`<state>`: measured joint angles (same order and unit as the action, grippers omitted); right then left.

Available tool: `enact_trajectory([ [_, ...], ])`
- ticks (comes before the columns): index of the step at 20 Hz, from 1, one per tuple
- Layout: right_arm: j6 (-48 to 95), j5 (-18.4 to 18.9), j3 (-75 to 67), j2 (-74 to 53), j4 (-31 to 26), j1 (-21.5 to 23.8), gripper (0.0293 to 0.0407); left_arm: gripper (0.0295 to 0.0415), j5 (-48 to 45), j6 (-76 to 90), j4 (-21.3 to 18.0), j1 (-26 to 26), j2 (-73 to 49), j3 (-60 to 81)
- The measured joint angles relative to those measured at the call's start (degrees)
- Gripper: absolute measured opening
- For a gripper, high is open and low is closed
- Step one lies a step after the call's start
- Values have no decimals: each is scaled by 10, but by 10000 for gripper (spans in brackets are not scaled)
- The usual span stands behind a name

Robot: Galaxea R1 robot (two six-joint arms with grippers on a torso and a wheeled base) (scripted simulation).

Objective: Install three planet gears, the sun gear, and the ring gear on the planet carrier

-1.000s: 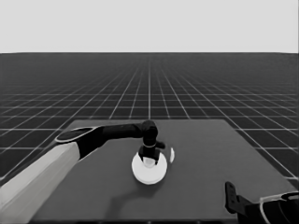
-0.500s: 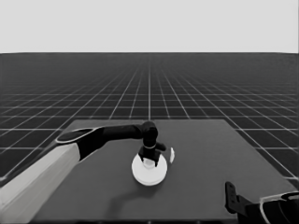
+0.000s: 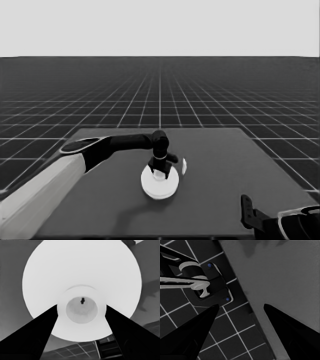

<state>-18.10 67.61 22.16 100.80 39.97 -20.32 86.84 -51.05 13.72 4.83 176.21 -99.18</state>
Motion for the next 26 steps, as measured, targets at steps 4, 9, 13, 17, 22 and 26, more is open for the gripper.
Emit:
enact_trajectory([
  [4,0,0,0,0,0,0,385,348,0,20,0,0,0,0],
  [9,0,0,0,0,0,0,385,384,0,36,0,0,0,0],
  [13,0,0,0,0,0,0,385,385,0,37,0,0,0,0],
  [17,0,0,0,0,0,0,385,387,6,-94,-21,-24,-4,17],
  [22,0,0,0,0,0,0,385,385,14,-269,-51,-62,-7,30],
  [26,0,0,0,0,0,0,385,385,15,-280,-53,-64,-6,30],
])
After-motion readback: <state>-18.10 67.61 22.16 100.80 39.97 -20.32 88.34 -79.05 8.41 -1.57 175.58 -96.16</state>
